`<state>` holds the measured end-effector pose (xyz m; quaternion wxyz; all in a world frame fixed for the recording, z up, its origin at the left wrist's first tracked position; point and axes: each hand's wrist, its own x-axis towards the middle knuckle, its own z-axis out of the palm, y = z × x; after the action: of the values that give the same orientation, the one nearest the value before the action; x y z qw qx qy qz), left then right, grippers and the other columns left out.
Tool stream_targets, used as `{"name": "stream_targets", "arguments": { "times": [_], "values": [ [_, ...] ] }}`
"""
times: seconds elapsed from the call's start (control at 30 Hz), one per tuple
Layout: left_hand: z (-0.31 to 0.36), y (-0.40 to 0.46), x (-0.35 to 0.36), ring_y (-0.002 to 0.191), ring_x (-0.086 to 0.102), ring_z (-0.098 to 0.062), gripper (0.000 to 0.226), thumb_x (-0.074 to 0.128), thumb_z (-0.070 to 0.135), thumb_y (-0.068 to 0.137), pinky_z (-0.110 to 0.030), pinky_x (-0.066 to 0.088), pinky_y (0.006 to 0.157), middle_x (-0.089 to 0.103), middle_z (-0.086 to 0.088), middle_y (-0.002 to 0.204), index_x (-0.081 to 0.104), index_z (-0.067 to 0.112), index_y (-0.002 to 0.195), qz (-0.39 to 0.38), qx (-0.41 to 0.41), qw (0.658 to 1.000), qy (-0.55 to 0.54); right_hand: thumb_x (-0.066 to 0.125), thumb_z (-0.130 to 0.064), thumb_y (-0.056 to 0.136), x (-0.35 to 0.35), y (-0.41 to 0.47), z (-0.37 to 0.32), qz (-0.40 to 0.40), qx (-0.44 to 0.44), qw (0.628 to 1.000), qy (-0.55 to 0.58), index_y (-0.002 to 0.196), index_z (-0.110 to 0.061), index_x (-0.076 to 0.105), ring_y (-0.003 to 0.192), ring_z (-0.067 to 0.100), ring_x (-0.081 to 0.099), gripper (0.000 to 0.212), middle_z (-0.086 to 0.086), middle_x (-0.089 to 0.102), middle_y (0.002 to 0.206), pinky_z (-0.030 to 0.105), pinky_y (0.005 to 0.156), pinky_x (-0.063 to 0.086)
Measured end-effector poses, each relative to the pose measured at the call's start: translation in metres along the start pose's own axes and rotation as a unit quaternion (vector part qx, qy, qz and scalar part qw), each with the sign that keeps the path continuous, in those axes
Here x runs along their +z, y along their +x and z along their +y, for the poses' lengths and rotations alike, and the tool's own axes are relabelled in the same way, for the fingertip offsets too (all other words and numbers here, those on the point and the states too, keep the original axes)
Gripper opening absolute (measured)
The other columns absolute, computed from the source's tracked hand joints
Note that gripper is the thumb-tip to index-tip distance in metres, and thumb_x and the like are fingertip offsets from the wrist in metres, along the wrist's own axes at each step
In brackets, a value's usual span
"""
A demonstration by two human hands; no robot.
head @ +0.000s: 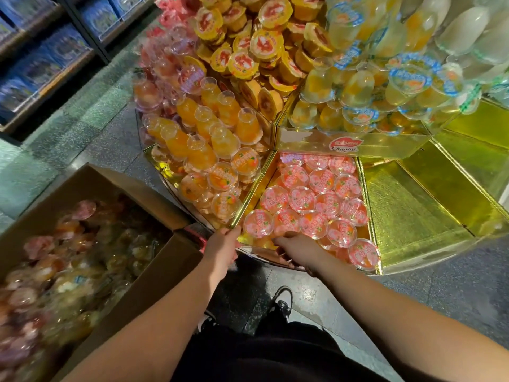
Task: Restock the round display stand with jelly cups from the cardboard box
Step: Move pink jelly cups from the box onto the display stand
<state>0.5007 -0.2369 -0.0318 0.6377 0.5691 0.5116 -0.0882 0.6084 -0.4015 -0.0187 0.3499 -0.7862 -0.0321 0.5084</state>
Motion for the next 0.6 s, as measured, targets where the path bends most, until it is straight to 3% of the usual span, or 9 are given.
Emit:
{"name": "stream_targets", "arguments": {
  "times": [0.1,0.2,0.3,0.43,0.6],
  "values": [
    [0.0,-0.012,-0.035,0.069,0.056,-0.019,0.029,0.054,0.043,0.096,-0.031,0.044,0.06,0.062,-0.011,0.087,0.06,0.015,0.102,0.025,0.036,0.999,0.02,0.049,-0.043,0.097,0.014,-0.009,-0.033,-0.024,-0.072,0.984,-0.159,0.1,-0.021,0.062,0.083,0.023,0.066,0.026,0.005,0.072,0.094,0.034,0.078,0.051],
    [-0.001,-0.029,-0.081,0.083,0.061,-0.026,0.019,0.057,0.039,0.095,-0.038,0.046,0.072,0.065,-0.008,0.089,0.062,0.021,0.095,0.105,0.09,0.99,0.011,0.048,-0.036,0.098,0.046,-0.016,-0.076,-0.05,-0.145,0.957,-0.247,0.107,-0.014,0.061,0.087,0.025,0.062,0.027,0.007,0.068,0.095,0.031,0.072,0.044],
    [-0.011,-0.046,-0.138,0.08,0.056,-0.017,0.014,0.054,0.031,0.098,-0.031,0.042,0.069,0.062,-0.005,0.09,0.061,0.02,0.096,0.19,0.118,0.974,0.042,0.048,-0.036,0.1,0.092,-0.016,-0.115,-0.072,-0.195,0.921,-0.329,0.102,-0.018,0.057,0.084,0.021,0.054,0.02,0.002,0.059,0.089,0.029,0.067,0.034],
    [-0.04,-0.065,-0.219,0.085,0.055,-0.012,0.006,0.054,0.028,0.097,-0.034,0.048,0.076,0.061,0.001,0.096,0.058,0.024,0.1,0.263,0.087,0.96,0.033,0.047,-0.035,0.1,0.168,-0.009,-0.158,-0.111,-0.276,0.861,-0.412,0.105,-0.02,0.058,0.091,0.02,0.058,0.02,-0.001,0.058,0.092,0.028,0.072,0.038],
    [-0.086,-0.077,-0.307,0.077,0.055,-0.011,0.015,0.056,0.03,0.097,-0.025,0.041,0.061,0.06,0.001,0.09,0.061,0.017,0.105,0.311,0.029,0.95,0.02,0.05,-0.031,0.099,0.259,0.004,-0.195,-0.14,-0.308,0.811,-0.478,0.099,-0.017,0.057,0.09,0.024,0.061,0.016,0.005,0.063,0.095,0.033,0.073,0.047]
  ]
}}
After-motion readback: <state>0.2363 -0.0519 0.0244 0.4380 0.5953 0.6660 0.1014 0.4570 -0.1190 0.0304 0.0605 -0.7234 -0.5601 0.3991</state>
